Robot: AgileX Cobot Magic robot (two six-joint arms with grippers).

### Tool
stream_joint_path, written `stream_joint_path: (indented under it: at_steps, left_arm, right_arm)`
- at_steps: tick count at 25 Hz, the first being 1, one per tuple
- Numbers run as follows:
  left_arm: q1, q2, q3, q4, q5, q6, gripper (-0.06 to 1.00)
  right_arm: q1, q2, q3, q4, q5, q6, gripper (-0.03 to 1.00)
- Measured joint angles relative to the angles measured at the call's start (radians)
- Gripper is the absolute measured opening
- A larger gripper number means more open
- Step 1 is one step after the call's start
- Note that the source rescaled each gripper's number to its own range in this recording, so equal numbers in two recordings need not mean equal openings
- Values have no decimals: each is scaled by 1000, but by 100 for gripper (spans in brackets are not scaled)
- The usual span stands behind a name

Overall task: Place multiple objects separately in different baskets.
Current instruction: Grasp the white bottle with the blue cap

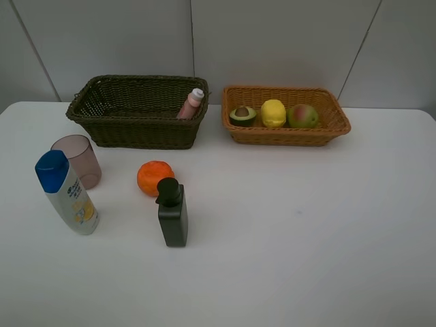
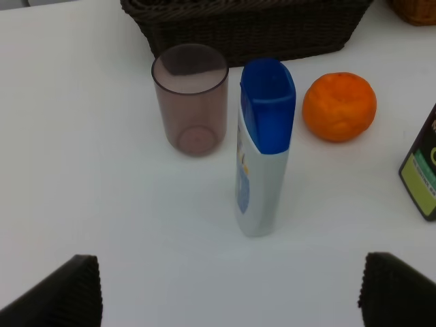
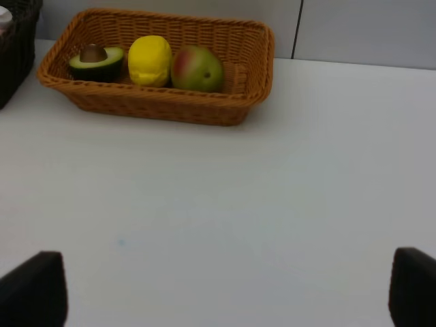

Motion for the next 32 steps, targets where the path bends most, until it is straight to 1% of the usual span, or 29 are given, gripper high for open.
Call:
stream_joint_path:
  at_steps: [32]
  left_arm:
    - [0,0,0,1,0,0,100]
  right_arm:
    - [0,0,0,0,0,0,100]
